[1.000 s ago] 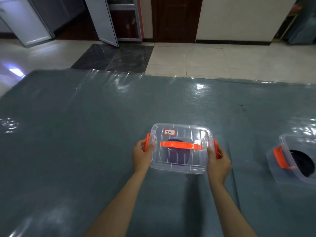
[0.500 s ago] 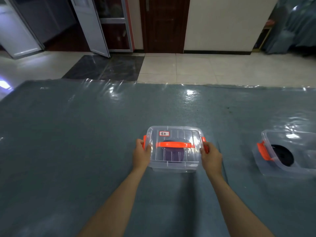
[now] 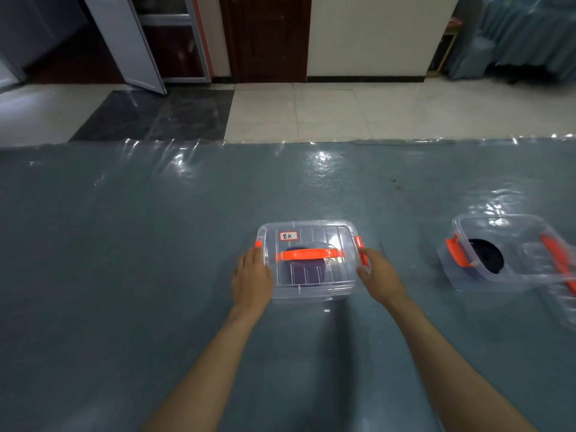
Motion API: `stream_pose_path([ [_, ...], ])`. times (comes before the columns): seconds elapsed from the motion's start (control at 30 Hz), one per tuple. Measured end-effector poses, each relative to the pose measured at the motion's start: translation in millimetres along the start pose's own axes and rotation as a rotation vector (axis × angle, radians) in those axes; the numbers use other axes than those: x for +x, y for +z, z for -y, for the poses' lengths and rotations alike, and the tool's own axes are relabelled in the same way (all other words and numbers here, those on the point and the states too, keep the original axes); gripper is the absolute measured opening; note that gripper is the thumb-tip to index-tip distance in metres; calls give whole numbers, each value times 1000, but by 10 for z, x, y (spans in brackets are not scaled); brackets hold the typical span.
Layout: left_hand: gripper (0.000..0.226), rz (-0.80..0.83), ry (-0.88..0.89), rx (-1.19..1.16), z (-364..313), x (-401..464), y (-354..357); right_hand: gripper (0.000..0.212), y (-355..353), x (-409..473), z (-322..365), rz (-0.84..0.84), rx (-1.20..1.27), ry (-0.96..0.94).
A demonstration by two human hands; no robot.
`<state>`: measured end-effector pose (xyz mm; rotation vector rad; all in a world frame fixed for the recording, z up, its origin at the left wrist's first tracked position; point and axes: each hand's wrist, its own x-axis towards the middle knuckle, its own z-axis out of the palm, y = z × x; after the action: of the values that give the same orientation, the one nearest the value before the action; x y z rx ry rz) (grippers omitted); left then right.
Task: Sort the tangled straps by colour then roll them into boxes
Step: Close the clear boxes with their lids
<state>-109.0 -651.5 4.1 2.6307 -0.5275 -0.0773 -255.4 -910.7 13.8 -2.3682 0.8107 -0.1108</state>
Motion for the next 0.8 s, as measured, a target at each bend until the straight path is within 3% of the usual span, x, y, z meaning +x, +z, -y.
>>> stream_pose_path([
  [0.17,36,-7,190,173,-189,-243,-60,18,-260,-350,-118,-85,-158,-35],
  [0.3,29,-24,312,260,-522,-417,-15,15,-477,-574,-285,-114,-287,-21],
  [0.5,34,19,374,278,-1247,-623,210,12,-834,-740,-694,-112,-306,-12],
  [0.77,13,-5,460,288,-2451,-851,813,13,-1468,-625,-1706,-113,-276,-87],
  [0.8,18,-2,446,293,-2614,-880,911,13,-1557,-601,-1863,-104,-269,-109],
])
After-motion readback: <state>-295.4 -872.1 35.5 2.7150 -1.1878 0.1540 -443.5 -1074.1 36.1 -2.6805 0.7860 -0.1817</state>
